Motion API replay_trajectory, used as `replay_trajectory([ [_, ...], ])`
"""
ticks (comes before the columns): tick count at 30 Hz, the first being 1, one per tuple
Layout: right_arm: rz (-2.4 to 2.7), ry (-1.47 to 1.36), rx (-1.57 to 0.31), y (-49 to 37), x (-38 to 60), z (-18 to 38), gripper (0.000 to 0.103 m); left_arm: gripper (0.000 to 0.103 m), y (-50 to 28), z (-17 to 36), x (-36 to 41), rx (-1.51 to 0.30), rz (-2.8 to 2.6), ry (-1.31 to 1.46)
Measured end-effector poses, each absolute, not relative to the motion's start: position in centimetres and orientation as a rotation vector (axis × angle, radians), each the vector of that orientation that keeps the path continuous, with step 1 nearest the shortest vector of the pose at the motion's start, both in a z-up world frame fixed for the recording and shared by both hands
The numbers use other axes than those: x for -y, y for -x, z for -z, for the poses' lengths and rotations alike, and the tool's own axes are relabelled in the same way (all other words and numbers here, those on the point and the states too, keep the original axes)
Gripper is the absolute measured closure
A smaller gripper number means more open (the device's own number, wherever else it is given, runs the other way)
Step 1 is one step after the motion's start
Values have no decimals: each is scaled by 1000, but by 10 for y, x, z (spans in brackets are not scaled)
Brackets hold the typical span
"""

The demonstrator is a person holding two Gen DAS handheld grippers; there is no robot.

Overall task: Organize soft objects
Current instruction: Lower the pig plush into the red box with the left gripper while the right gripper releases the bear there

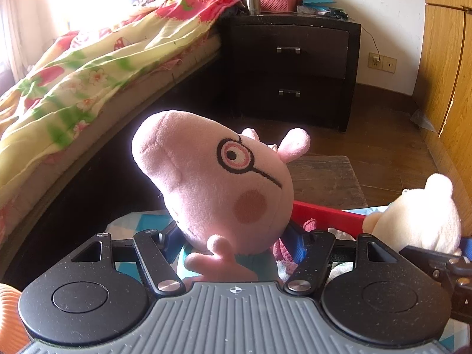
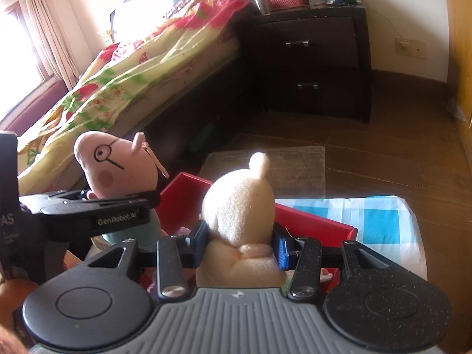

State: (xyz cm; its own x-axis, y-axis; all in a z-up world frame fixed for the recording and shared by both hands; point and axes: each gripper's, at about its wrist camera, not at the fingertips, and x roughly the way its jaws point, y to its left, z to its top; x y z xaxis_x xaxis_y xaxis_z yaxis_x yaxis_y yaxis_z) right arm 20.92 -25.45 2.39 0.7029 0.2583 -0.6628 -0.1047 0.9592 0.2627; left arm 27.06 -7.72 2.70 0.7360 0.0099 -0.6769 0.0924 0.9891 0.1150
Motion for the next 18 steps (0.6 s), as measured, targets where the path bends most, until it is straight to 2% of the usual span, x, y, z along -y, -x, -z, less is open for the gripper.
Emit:
replay_trajectory([
  [15, -203, -173, -801, -216, 250, -11, 79, 35, -284, -12, 85, -765, 26, -167],
  [18, -201, -162, -811, -218, 249, -8, 78, 30, -288, -9, 84, -772, 24, -172],
])
